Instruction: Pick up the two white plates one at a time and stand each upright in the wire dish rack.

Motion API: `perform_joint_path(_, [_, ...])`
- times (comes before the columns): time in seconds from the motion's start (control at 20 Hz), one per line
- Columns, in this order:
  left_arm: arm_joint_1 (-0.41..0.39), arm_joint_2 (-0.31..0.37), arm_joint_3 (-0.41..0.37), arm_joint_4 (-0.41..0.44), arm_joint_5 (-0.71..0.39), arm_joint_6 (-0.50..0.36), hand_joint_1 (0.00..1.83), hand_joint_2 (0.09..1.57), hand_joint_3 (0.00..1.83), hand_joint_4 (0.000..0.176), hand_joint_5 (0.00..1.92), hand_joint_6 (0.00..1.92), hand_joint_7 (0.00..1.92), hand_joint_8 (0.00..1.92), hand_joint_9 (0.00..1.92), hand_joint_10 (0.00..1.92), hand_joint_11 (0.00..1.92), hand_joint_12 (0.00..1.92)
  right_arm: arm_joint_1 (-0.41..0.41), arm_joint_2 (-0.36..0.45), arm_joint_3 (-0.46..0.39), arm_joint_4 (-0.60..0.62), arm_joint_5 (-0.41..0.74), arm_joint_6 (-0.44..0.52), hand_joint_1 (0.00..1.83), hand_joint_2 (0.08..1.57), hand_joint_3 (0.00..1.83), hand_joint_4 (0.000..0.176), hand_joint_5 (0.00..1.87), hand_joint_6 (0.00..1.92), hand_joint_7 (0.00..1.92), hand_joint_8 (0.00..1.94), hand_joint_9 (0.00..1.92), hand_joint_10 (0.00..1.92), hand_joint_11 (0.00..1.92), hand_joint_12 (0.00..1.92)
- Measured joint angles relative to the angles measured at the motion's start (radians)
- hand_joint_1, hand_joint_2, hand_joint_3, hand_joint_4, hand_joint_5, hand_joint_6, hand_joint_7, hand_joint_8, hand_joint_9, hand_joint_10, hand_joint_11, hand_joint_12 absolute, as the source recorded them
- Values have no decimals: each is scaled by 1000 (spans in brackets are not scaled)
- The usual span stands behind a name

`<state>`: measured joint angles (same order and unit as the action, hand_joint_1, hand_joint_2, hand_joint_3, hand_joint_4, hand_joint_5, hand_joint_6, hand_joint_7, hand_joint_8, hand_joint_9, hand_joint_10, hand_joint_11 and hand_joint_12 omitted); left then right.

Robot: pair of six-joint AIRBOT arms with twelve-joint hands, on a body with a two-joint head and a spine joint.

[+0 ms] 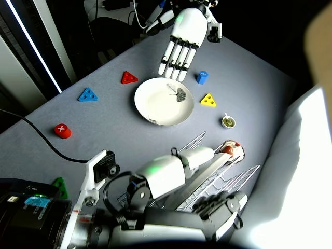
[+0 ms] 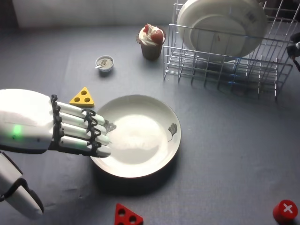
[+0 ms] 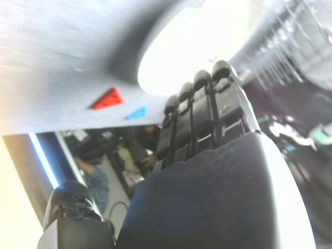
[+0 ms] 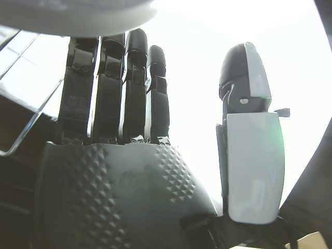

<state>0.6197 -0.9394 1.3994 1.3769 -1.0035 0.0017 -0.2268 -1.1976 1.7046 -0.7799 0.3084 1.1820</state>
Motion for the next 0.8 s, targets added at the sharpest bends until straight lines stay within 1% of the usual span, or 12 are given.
perform_joint_path(0.05, [3,-4,0,5,3,-1,0,903,0,0,58,1,102,0,107,1,82,4,6,2,-1,1,21,-13,785,1038,2,14,524,0,654,0,654,0,661,137])
perform_joint_path(0.1, [14,-6,-1,2,11,0,0,906,1,0,53,0,104,1,104,0,76,2,16,5,-2,-1,47,-38,768,1040,3,27,526,0,635,0,646,0,654,134])
perform_joint_path(0.2, [23,-6,-1,13,27,0,0,904,0,0,73,6,118,4,117,3,103,13,23,11,-2,-8,108,-97,760,1038,2,22,491,0,635,2,636,0,653,134])
perform_joint_path(0.25, [27,-6,-1,7,32,-1,0,904,0,0,75,6,115,2,114,2,105,13,24,15,-7,-19,133,-149,740,1042,3,27,484,0,626,0,628,0,642,129])
perform_joint_path(0.3, [32,-7,-1,5,39,-2,0,904,0,0,78,6,120,4,122,5,108,14,24,20,-11,-32,166,-200,763,1029,0,19,487,2,627,1,646,7,663,137])
perform_joint_path(0.35, [34,-9,-3,4,47,-1,0,901,0,0,56,1,99,0,99,0,85,4,25,24,-16,-34,186,-244,745,1039,2,17,481,0,615,0,643,5,657,133])
perform_joint_path(0.4, [35,-18,-3,5,56,0,0,901,0,0,67,6,105,5,103,4,83,3,31,35,-25,-36,227,-334,746,1040,2,21,481,1,620,3,639,3,642,126])
perform_joint_path(0.45, [35,-21,-5,8,63,0,0,899,0,0,75,9,111,7,108,6,90,6,40,46,-35,-38,267,-393,737,1041,2,25,469,0,620,3,638,2,638,124])
perform_joint_path(0.55, [35,-23,-7,5,69,0,0,908,2,0,57,1,95,0,88,0,82,3,63,75,-71,-42,349,-517,749,1026,0,26,474,3,618,1,643,3,650,127])
perform_joint_path(0.65, [35,-23,-7,6,83,0,0,910,3,0,58,1,91,2,90,2,85,4,82,103,-116,-110,452,-593,750,1008,0,21,467,3,590,0,616,0,625,114])
perform_joint_path(0.7, [35,-23,-7,13,90,0,0,913,4,0,50,0,90,2,89,1,83,3,82,115,-144,-158,492,-612,727,992,0,33,459,0,587,0,605,0,598,101])
perform_joint_path(0.8, [35,-23,-6,22,103,0,0,907,1,0,54,2,99,5,95,4,84,4,82,132,-208,-274,536,-627,584,985,0,46,405,0,536,0,546,0,543,73])
